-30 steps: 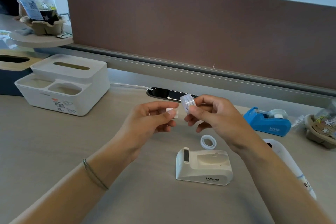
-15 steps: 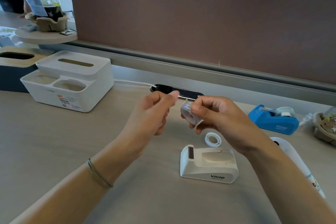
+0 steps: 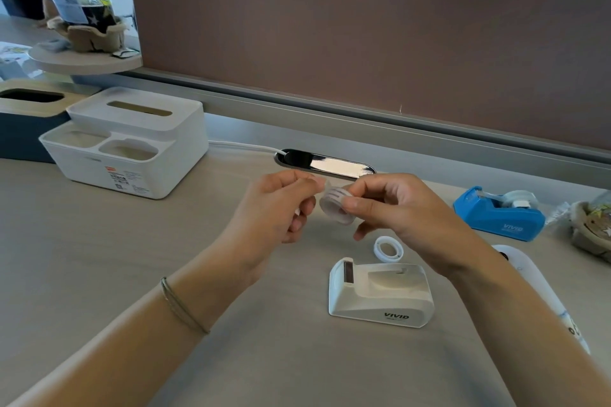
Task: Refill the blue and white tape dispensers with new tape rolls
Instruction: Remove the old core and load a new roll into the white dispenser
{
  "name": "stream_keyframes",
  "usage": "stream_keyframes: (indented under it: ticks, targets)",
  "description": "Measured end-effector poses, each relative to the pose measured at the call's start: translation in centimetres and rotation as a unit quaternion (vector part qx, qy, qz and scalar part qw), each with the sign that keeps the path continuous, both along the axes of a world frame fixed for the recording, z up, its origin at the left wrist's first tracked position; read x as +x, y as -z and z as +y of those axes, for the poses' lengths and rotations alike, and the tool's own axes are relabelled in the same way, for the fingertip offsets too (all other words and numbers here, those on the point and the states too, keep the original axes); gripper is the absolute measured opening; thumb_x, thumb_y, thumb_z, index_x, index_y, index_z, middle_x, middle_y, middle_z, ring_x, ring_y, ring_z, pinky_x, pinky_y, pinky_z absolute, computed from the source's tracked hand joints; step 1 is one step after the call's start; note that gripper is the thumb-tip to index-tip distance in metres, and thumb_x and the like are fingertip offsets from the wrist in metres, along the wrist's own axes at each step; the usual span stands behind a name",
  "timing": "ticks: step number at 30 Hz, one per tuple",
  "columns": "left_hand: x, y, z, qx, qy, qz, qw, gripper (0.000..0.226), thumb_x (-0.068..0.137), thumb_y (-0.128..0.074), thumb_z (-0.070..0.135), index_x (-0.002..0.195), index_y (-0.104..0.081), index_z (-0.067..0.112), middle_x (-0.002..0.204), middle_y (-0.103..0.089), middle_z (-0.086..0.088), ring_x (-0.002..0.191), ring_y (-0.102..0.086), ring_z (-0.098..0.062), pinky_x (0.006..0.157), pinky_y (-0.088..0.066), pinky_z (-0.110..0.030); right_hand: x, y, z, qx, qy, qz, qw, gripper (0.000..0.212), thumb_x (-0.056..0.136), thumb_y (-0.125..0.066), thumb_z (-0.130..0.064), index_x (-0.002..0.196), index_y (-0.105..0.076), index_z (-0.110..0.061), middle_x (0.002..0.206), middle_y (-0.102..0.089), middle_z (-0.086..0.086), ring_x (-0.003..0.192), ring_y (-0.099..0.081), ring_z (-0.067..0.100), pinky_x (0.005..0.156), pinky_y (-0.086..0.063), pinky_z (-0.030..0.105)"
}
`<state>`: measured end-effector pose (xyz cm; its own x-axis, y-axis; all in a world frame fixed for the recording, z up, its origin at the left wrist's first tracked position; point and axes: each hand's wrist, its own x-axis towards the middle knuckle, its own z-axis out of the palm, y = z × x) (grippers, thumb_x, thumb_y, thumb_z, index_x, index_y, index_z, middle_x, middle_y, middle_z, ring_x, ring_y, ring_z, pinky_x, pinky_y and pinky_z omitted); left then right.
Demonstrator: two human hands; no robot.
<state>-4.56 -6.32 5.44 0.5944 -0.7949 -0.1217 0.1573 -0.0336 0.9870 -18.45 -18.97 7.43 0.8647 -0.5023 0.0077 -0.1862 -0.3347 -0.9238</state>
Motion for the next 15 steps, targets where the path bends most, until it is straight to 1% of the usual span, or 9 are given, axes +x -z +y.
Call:
stream_keyframes:
  ticks: [3, 6, 9, 11, 12, 13, 14, 15]
  targets:
    - [0.4, 0.1, -0.1, -0.017, 0.030, 0.082, 0.996, 0.018, 0.097, -0.059, 0.021, 0.081, -0.057, 0.013, 0.064, -0.047, -0.002, 0.049, -0.032, -0.013, 0.044, -0.019, -0.025, 0.0, 0.1, -0.1, 0.034, 0.001, -0.017, 0.999, 0.019, 0.097, -0.062, -0.015, 0.088, -0.074, -0.002, 0.084, -0.072, 0.005, 0.078, -0.069, 0.010, 0.072, -0.062, 0.034]
    - [0.8, 0.4, -0.2, -0.012, 0.043, 0.134, 0.990, 0.011, 0.097, -0.058, 0.022, 0.096, -0.057, 0.012, 0.062, -0.047, 0.000, 0.047, -0.032, -0.012, 0.039, -0.020, -0.022, 0.1, 0.1, 0.1, 0.073, 0.016, -0.031, 0.997, 0.023, 0.101, -0.056, -0.017, 0.092, -0.072, -0.002, 0.088, -0.072, 0.012, 0.080, -0.072, 0.016, 0.068, -0.061, 0.033]
    - [0.7, 0.5, -0.3, -0.012, 0.053, 0.157, 0.986, 0.014, 0.097, -0.057, 0.026, 0.099, -0.060, 0.013, 0.061, -0.047, 0.000, 0.046, -0.033, -0.012, 0.039, -0.021, -0.022, 0.4, 0.3, 0.4, 0.075, 0.058, -0.033, 0.995, 0.033, 0.102, -0.053, -0.026, 0.102, -0.071, 0.002, 0.094, -0.075, 0.018, 0.074, -0.073, 0.017, 0.064, -0.060, 0.027]
    - [0.6, 0.6, -0.3, -0.022, 0.064, 0.169, 0.983, 0.026, 0.100, -0.052, 0.034, 0.102, -0.067, 0.013, 0.062, -0.048, -0.002, 0.046, -0.034, -0.012, 0.040, -0.022, -0.022, 0.6, 0.4, 0.5, 0.091, 0.079, -0.044, 0.992, 0.038, 0.105, -0.048, -0.030, 0.103, -0.071, 0.000, 0.090, -0.078, 0.018, 0.069, -0.071, 0.019, 0.061, -0.058, 0.027]
    - [0.4, 0.6, -0.2, -0.028, 0.071, 0.159, 0.984, 0.035, 0.101, -0.048, 0.040, 0.107, -0.069, 0.013, 0.062, -0.049, -0.002, 0.046, -0.035, -0.012, 0.041, -0.023, -0.023, 0.6, 0.4, 0.6, 0.108, 0.084, -0.053, 0.989, 0.040, 0.106, -0.045, -0.031, 0.103, -0.072, -0.002, 0.088, -0.079, 0.018, 0.067, -0.070, 0.020, 0.060, -0.057, 0.027]
    - [0.3, 0.6, -0.2, -0.028, 0.075, 0.129, 0.988, 0.040, 0.101, -0.047, 0.045, 0.111, -0.071, 0.014, 0.062, -0.050, -0.002, 0.047, -0.036, -0.012, 0.042, -0.024, -0.024, 0.7, 0.4, 0.6, 0.124, 0.088, -0.060, 0.987, 0.041, 0.107, -0.043, -0.031, 0.102, -0.072, -0.003, 0.087, -0.080, 0.018, 0.066, -0.068, 0.020, 0.059, -0.057, 0.026]
    - [0.0, 0.6, -0.2, -0.024, 0.074, 0.082, 0.994, 0.040, 0.101, -0.048, 0.046, 0.113, -0.071, 0.015, 0.063, -0.051, -0.001, 0.048, -0.037, -0.012, 0.043, -0.026, -0.024, 0.6, 0.3, 0.7, 0.136, 0.091, -0.064, 0.984, 0.042, 0.107, -0.042, -0.032, 0.100, -0.073, -0.005, 0.085, -0.080, 0.017, 0.064, -0.067, 0.019, 0.057, -0.056, 0.025]
    - [-0.3, 0.6, -0.2, -0.023, 0.069, 0.026, 0.997, 0.035, 0.100, -0.053, 0.043, 0.113, -0.071, 0.017, 0.062, -0.052, 0.002, 0.048, -0.039, -0.011, 0.044, -0.028, -0.023, 0.6, 0.3, 0.7, 0.142, 0.093, -0.066, 0.983, 0.042, 0.108, -0.042, -0.032, 0.097, -0.074, -0.006, 0.081, -0.079, 0.016, 0.062, -0.066, 0.019, 0.056, -0.055, 0.025]
